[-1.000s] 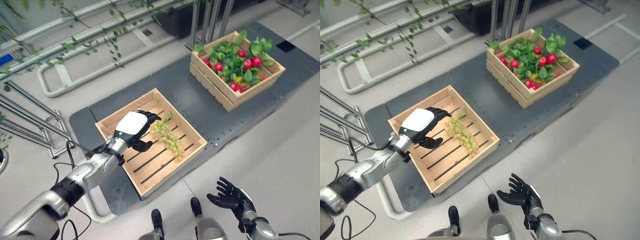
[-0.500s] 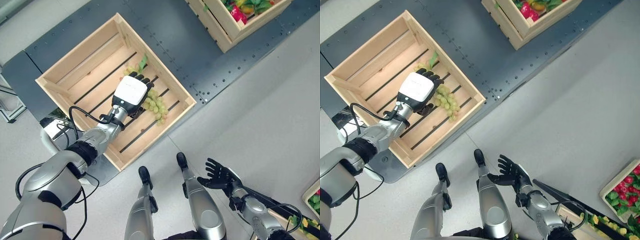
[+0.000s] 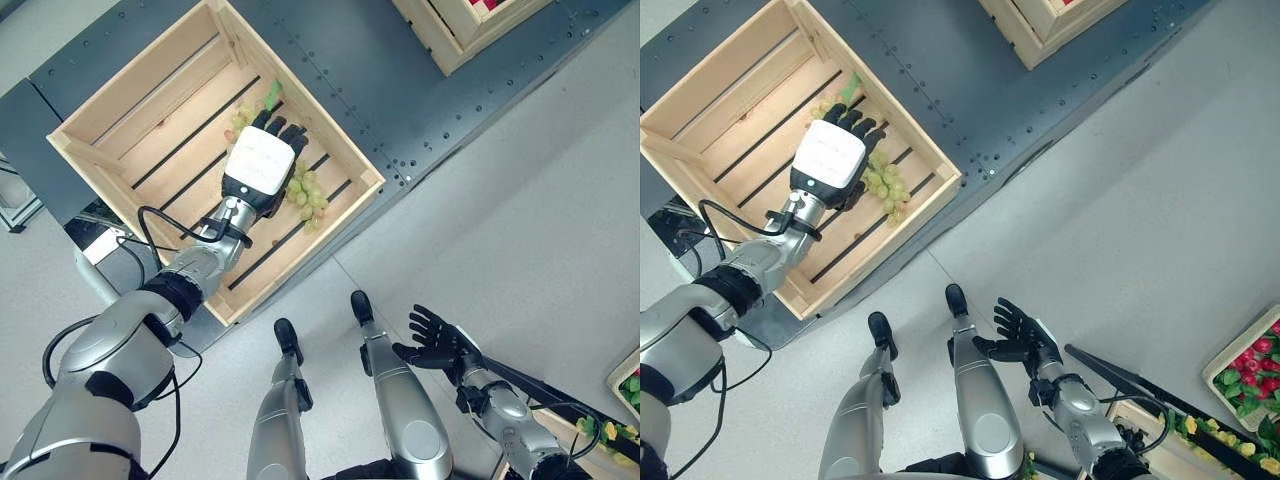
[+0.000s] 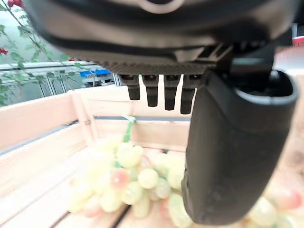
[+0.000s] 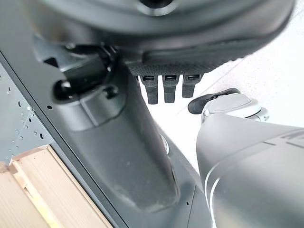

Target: Pick up the fruits from the basket on one side to the basket on the other side

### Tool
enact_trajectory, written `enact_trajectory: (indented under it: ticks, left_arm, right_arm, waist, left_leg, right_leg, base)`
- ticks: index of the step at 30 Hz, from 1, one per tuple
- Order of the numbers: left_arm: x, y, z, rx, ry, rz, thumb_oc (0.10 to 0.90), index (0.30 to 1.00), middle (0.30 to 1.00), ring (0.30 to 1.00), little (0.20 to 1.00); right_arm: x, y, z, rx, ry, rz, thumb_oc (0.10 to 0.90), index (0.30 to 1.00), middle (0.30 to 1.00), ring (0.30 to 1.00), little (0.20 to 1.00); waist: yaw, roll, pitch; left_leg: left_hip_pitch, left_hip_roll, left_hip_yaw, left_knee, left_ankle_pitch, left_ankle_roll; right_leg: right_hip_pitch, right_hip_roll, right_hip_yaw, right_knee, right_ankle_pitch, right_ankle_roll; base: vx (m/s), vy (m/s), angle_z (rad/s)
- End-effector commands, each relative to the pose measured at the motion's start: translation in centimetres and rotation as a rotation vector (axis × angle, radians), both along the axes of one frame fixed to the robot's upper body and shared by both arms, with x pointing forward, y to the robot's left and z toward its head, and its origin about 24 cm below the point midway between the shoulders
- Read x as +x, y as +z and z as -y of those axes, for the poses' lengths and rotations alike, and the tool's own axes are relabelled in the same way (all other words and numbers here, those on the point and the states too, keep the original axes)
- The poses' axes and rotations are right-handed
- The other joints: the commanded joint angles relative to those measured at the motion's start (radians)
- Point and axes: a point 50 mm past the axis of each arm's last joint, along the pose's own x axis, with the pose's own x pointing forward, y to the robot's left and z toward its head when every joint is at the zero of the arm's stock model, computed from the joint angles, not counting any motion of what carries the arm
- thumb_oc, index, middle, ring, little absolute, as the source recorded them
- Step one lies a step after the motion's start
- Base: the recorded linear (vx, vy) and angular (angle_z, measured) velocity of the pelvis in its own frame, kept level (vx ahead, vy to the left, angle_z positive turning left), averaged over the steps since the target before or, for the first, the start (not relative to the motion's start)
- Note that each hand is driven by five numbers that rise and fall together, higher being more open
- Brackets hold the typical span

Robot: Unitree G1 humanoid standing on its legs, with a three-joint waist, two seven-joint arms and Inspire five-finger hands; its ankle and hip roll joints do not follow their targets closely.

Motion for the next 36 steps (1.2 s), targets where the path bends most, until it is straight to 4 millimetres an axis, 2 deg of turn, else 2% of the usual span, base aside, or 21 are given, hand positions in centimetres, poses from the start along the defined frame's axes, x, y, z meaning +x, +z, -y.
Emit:
enact_trajectory:
  ticks: [1, 7, 11, 18, 24, 25, 26, 28, 29, 36]
  left_arm:
    - [1.1, 6.4, -0.4, -0.002, 0.076, 0.179, 0.8, 0.9, 0.9, 0.9, 0.9]
    - [1.7, 6.2, 1.0, 0.086, 0.11, 0.113, 0.8, 0.9, 0.9, 0.9, 0.9]
    - [2.0, 6.1, 1.2, 0.068, 0.148, 0.067, 0.8, 0.9, 0.9, 0.9, 0.9]
    - [2.5, 6.9, 2.2, 0.101, 0.213, 0.076, 0.8, 0.9, 0.9, 0.9, 0.9]
    - [2.8, 6.7, 1.5, 0.13, 0.308, 0.059, 0.8, 0.9, 0.9, 0.9, 0.9]
    - [2.9, 6.7, 1.4, 0.133, 0.318, 0.056, 0.758, 0.836, 0.836, 0.836, 0.836]
    - [3.0, 6.7, 1.2, 0.144, 0.345, 0.046, 0.616, 0.625, 0.625, 0.625, 0.625]
    - [3.0, 6.5, 0.9, 0.163, 0.388, 0.035, 0.456, 0.385, 0.385, 0.385, 0.385]
    - [3.0, 6.5, 0.6, 0.181, 0.414, 0.026, 0.4, 0.3, 0.3, 0.3, 0.3]
    - [3.1, 6.2, -0.1, 0.231, 0.492, 0.015, 0.4, 0.3, 0.3, 0.3, 0.3]
  right_arm:
    - [0.3, 1.8, -0.3, 0.056, -0.03, 0.119, 0.8, 0.9, 0.9, 0.9, 0.9]
    - [0.6, 1.8, -0.3, 0.068, -0.042, 0.129, 0.8, 0.9, 0.9, 0.9, 0.9]
    - [0.8, 1.9, -0.6, 0.076, -0.047, 0.135, 0.8, 0.9, 0.9, 0.9, 0.9]
    - [1.5, 2.5, -0.9, 0.09, -0.064, 0.158, 0.8, 0.9, 0.9, 0.9, 0.9]
    - [1.9, 2.7, -1.2, 0.101, -0.073, 0.169, 0.8, 0.9, 0.9, 0.9, 0.9]
    - [1.9, 2.7, -1.2, 0.101, -0.071, 0.169, 0.8, 0.9, 0.9, 0.9, 0.9]
    - [2.0, 2.7, -1.3, 0.102, -0.067, 0.171, 0.8, 0.9, 0.9, 0.9, 0.9]
    - [2.1, 2.7, -1.5, 0.104, -0.063, 0.172, 0.8, 0.9, 0.9, 0.9, 0.9]
    - [2.2, 2.7, -1.6, 0.105, -0.061, 0.173, 0.8, 0.9, 0.9, 0.9, 0.9]
    - [2.7, 3.0, -2.1, 0.124, -0.065, 0.186, 0.8, 0.9, 0.9, 0.9, 0.9]
  waist:
    - [-0.021, -0.032, 0.002]
    - [-0.037, -0.032, 0.002]
    - [-0.043, -0.033, 0.002]
    - [-0.057, -0.028, 0.002]
    - [-0.064, -0.036, 0.002]
    - [-0.064, -0.036, 0.002]
    - [-0.064, -0.039, 0.002]
    - [-0.065, -0.042, 0.002]
    - [-0.064, -0.044, 0.002]
    - [-0.055, -0.05, 0.002]
  left_leg:
    - [-0.073, 0.027, -0.018, 0.157, -0.033, -0.003]
    - [-0.083, 0.029, -0.005, 0.155, -0.031, -0.003]
    - [-0.087, 0.031, 0.002, 0.15, -0.029, -0.003]
    - [-0.117, 0.031, 0.013, 0.153, -0.022, -0.005]
    - [-0.148, 0.033, 0.022, 0.156, -0.017, -0.008]
    - [-0.15, 0.033, 0.022, 0.156, -0.016, -0.008]
    - [-0.158, 0.034, 0.024, 0.155, -0.014, -0.009]
    - [-0.169, 0.037, 0.027, 0.159, -0.013, -0.01]
    - [-0.173, 0.037, 0.026, 0.159, -0.013, -0.01]
    - [-0.185, 0.036, 0.022, 0.157, -0.012, -0.007]
  right_leg:
    - [0.042, 0.0, -0.003, -0.031, 0.064, -0.036]
    - [0.036, 0.004, 0.012, -0.043, 0.069, -0.037]
    - [0.031, 0.007, 0.015, -0.05, 0.074, -0.036]
    - [-0.003, 0.013, 0.027, -0.05, 0.083, -0.04]
    - [-0.038, 0.016, 0.028, -0.044, 0.088, -0.039]
    - [-0.04, 0.016, 0.027, -0.044, 0.089, -0.039]
    - [-0.048, 0.017, 0.027, -0.042, 0.089, -0.04]
    - [-0.059, 0.018, 0.025, -0.038, 0.089, -0.041]
    - [-0.063, 0.019, 0.024, -0.037, 0.089, -0.042]
    - [-0.081, 0.022, 0.011, -0.025, 0.086, -0.043]
  base:
    - [0.0, 0.0, 0.0]
    - [0.0, 0.0, 0.0]
    - [0.01, -0.009, 0.0]
    - [0.01, -0.009, -0.03]
    - [0.0, 0.0, 0.0]
    - [0.0, 0.0, 0.0]
    - [0.0, 0.0, 0.0]
    - [-0.01, -0.019, 0.05]
    - [-0.01, -0.023, 0.07]
    - [-0.01, -0.014, 0.01]
